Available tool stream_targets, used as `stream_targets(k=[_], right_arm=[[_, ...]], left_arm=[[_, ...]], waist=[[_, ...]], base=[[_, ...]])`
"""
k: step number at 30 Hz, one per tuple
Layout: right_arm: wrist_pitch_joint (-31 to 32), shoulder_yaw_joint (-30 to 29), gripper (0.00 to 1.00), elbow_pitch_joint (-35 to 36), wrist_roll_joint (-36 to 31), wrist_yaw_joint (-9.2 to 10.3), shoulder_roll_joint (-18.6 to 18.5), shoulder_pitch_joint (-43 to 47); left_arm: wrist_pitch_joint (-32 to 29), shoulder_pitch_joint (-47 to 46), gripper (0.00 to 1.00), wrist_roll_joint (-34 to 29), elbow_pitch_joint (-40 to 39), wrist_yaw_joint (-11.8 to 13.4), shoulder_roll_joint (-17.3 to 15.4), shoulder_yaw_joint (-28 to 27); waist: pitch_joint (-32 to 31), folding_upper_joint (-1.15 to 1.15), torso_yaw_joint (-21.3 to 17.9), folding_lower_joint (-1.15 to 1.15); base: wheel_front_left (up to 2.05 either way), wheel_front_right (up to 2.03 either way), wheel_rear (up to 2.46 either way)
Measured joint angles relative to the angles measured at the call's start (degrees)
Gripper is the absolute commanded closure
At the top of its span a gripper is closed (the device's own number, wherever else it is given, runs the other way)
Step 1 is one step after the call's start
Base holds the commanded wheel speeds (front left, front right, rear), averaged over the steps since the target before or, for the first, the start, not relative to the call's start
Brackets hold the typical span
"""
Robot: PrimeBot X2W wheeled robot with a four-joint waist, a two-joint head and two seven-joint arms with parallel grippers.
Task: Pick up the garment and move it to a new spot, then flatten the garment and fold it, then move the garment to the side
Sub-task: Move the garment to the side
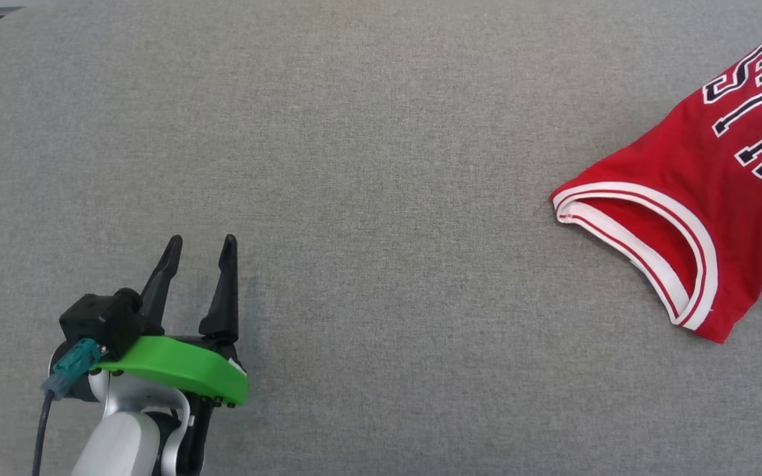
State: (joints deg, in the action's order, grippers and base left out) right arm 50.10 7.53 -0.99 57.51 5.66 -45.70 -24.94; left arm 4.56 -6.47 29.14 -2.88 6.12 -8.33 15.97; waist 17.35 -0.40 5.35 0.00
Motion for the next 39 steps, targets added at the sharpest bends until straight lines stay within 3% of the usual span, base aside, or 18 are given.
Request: stream_targets(k=[13,14,15,16,19,24,28,39], right_arm=[[-2.4,-5.9,1.00,-8.0,-0.8,0.87,-3.0,-0.2],[-3.6,-5.9,0.96,-8.8,-2.5,0.98,-3.2,0.1],[-5.4,-5.8,0.57,-9.7,-4.9,0.98,-3.4,0.9],[-7.9,-6.0,0.00,-11.2,-7.5,1.07,-3.4,1.5],[-12.5,-5.6,0.00,-14.0,-11.7,1.51,-1.8,4.2],[-23.2,-4.7,0.00,-16.7,-15.0,1.51,7.2,8.7],[-30.1,-4.9,0.00,-17.7,-16.0,1.51,11.0,11.2],[-46.6,-4.1,0.00,-14.6,-23.7,1.51,12.6,14.4]], left_arm=[[-0.3,-0.8,0.00,-1.0,-0.1,0.0,-0.9,0.2],[-0.3,-0.8,0.00,-1.3,-0.1,0.0,-1.2,0.1],[-0.3,-0.8,0.00,-1.3,-0.1,0.0,-1.5,0.1],[-0.3,-0.8,0.00,-1.4,0.1,0.0,-1.6,0.0],[-0.3,-0.8,0.00,-1.4,0.9,0.0,-1.6,0.2],[-0.3,-0.7,0.00,-1.4,2.8,0.0,-1.4,0.8],[-0.1,-0.5,0.00,-1.4,4.1,0.0,-1.2,0.5],[3.9,1.3,0.00,-1.3,5.7,0.0,-0.6,-3.3]], waist=[[1.6,0.00,-2.3,0.00],[1.7,0.00,-2.5,0.00],[1.7,0.00,-2.8,0.00],[1.7,0.00,-3.0,0.00],[1.7,0.00,-3.8,0.00],[0.9,0.00,-4.6,0.00],[-0.3,0.00,-5.1,0.00],[-5.0,0.00,-7.4,0.00]], base=[[0.00,0.00,0.00],[0.00,0.00,0.00],[0.00,0.00,0.00],[0.00,0.00,0.00],[0.00,0.00,0.00],[0.00,0.00,0.00],[0.00,0.00,0.00],[0.00,0.00,0.00]])
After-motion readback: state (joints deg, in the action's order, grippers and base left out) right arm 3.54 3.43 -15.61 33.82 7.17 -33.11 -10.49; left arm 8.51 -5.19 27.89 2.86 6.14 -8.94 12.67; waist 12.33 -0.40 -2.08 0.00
